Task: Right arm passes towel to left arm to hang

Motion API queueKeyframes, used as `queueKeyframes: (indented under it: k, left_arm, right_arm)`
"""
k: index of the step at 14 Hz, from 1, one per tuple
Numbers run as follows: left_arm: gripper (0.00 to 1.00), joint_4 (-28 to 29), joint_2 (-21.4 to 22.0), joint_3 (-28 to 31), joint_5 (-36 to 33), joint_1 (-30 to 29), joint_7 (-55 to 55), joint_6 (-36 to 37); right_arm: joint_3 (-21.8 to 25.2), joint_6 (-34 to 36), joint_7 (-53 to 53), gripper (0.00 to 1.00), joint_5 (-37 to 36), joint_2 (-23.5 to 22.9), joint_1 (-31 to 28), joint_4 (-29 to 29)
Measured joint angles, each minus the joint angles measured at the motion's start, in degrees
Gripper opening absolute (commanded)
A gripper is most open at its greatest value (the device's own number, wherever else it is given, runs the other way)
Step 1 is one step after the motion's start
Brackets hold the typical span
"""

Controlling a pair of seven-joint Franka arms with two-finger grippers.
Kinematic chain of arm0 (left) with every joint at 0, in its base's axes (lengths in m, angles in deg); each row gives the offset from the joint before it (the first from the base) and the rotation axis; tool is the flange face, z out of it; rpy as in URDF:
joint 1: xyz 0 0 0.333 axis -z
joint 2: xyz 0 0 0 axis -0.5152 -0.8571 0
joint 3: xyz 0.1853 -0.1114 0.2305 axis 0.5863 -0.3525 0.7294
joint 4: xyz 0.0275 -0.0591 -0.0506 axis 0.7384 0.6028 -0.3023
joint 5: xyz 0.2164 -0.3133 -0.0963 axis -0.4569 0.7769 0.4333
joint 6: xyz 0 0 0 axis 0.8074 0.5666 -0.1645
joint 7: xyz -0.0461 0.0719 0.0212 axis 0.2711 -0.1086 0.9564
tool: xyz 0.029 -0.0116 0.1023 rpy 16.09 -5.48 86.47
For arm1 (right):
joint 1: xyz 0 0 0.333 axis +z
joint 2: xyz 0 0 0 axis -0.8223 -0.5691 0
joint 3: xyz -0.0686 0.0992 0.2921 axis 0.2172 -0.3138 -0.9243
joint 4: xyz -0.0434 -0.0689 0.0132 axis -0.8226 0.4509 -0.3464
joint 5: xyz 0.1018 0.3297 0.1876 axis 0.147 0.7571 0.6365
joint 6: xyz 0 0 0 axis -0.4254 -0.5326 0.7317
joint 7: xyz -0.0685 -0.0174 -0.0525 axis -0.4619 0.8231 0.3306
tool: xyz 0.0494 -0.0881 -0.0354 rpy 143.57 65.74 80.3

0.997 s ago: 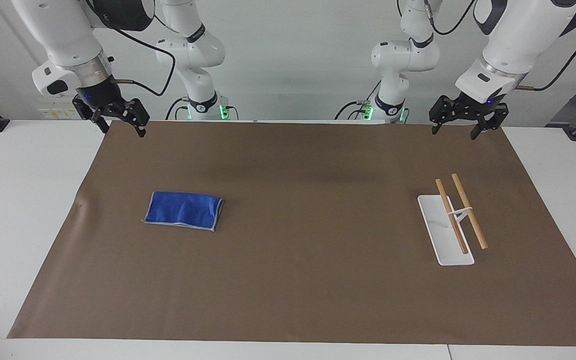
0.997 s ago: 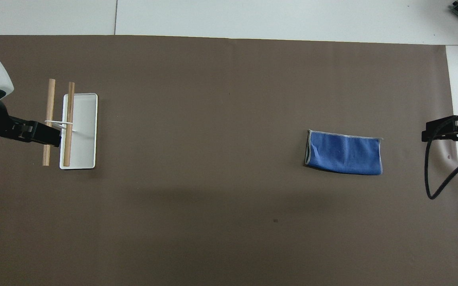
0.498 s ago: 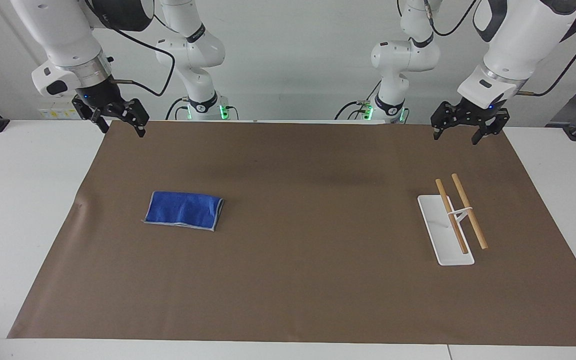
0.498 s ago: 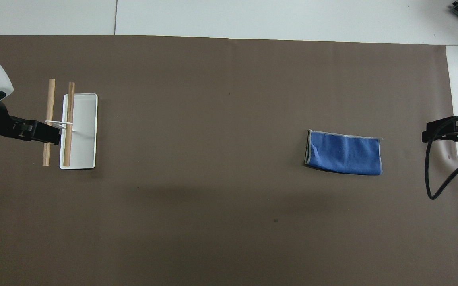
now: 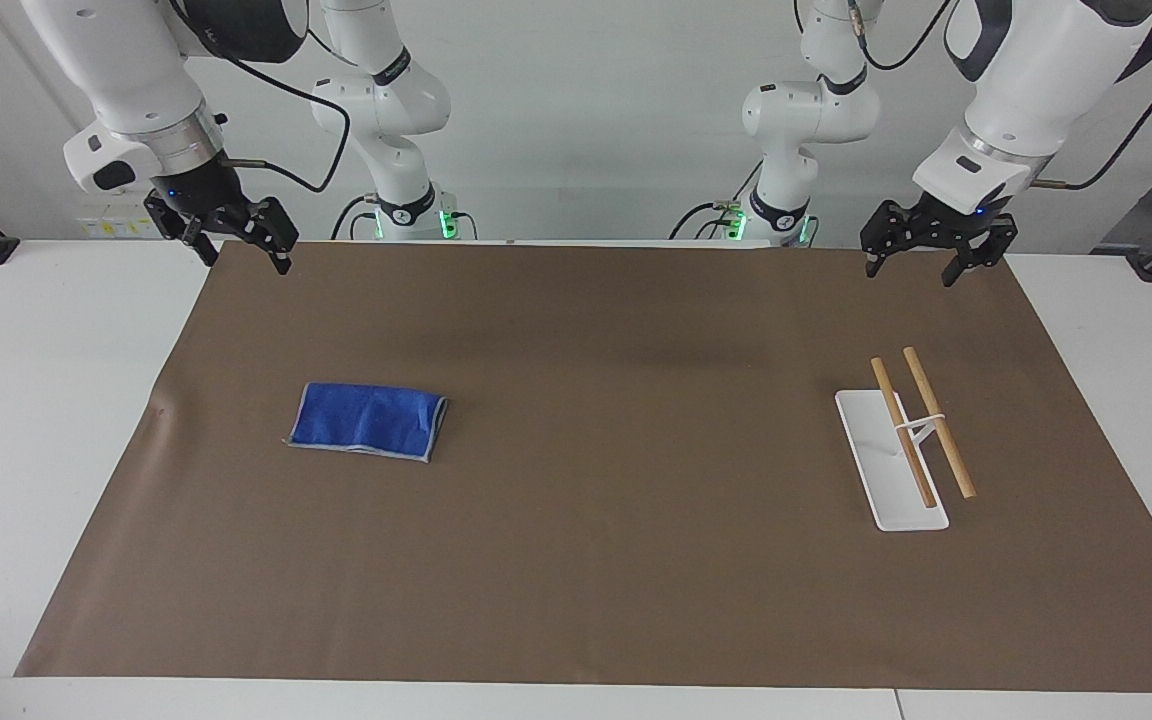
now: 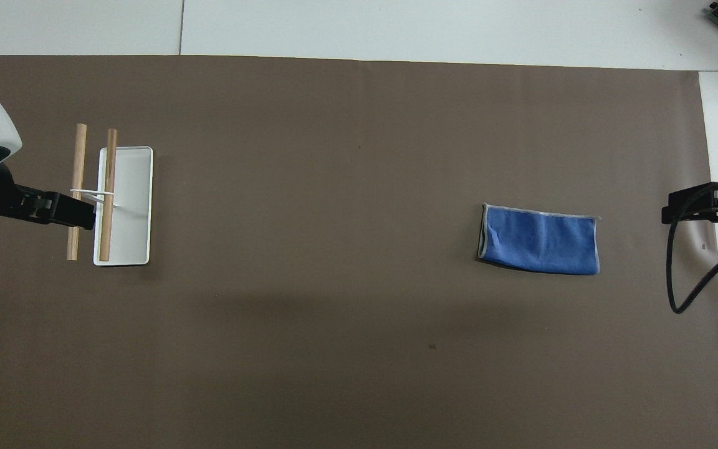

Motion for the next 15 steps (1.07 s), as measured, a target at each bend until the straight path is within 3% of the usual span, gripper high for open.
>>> queueKeyframes:
  k: [15]
  left_arm:
    - [1.00,1.06,0.55,-0.40,0.00,0.09,0.00,-0.94]
  right_arm:
    - [0.16,-0.19,0.43,1.00,0.00,0.63,-0.49,-1.91]
